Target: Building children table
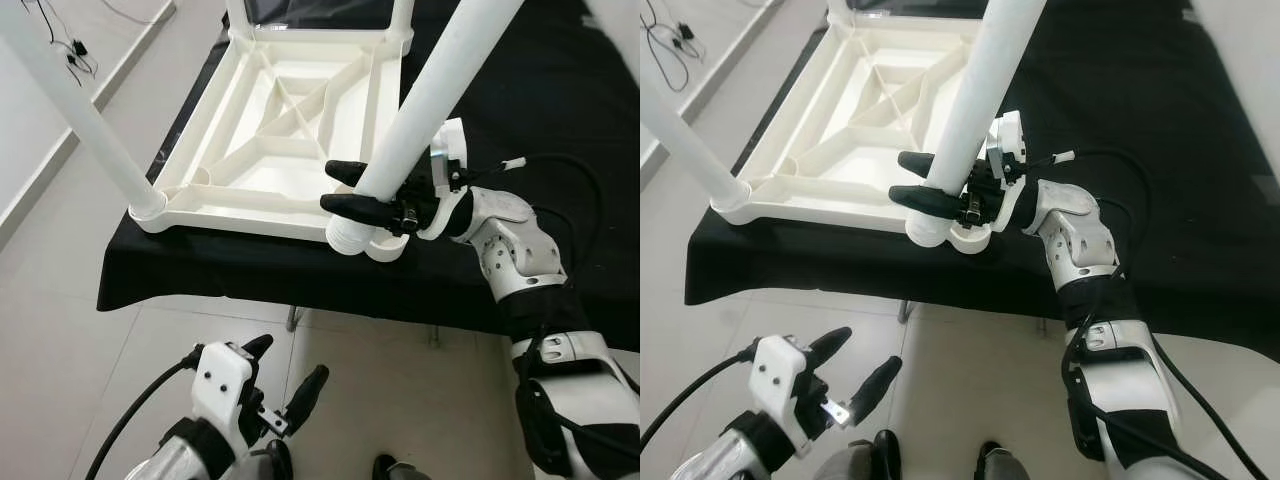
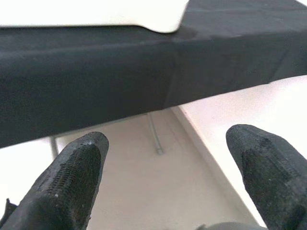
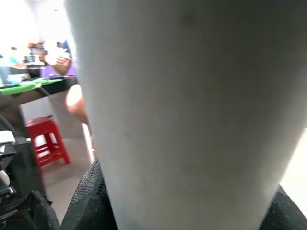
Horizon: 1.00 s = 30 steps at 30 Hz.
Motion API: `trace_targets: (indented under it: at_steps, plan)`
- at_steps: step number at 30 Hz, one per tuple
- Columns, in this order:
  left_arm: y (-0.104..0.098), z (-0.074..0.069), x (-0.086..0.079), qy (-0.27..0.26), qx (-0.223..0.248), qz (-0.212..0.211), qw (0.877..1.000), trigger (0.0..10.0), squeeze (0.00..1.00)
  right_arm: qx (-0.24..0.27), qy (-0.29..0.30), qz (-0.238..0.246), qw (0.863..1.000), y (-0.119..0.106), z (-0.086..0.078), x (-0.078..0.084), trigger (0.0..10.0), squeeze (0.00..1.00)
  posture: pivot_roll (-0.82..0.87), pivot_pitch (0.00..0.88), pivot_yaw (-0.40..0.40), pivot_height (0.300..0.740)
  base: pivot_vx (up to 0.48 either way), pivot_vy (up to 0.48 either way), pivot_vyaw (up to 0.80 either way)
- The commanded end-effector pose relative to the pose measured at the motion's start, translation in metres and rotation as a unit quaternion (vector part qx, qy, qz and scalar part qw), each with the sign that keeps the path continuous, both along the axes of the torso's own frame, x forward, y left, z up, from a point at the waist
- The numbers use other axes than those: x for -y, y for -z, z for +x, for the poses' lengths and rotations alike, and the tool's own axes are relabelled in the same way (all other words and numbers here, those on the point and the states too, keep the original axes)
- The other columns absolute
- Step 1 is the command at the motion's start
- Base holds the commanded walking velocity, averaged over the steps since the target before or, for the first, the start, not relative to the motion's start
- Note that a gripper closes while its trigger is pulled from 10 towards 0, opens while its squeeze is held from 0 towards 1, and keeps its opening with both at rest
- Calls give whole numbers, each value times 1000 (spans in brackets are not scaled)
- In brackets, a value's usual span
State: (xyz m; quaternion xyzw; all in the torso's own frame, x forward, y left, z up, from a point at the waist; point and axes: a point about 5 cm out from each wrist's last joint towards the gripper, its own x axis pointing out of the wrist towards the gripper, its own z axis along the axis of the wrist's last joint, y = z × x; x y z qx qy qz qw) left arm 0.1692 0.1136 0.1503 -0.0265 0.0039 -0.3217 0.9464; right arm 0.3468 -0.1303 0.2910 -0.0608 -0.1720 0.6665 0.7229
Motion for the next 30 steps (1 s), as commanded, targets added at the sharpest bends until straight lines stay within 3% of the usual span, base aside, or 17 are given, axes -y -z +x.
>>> trace_targets:
  at_steps: [1,8,12,21,30]
  plan:
    - [2,-7,1,12,-16,2,1000,10000,0,19,-24,-11,999,-4,-4,-2,10000,0,107,409,23,740,0,0,0]
    - [1,-11,2,17,-18,0,1000,10000,0,21,-20,-20,999,-3,-2,1,10000,0,110,425,26,740,0,0,0]
    - [-4,-24,5,27,-24,-5,999,10000,0,31,18,-36,999,-11,5,17,10000,0,116,463,25,740,0,0,0]
    - [-8,-31,8,33,-28,-10,999,10000,0,41,42,-42,997,-23,9,34,10000,0,119,488,17,740,0,0,0]
    - [-9,-32,9,35,-32,-14,999,10000,0,34,2,-89,995,-22,8,31,10000,0,110,495,10,740,0,0,0]
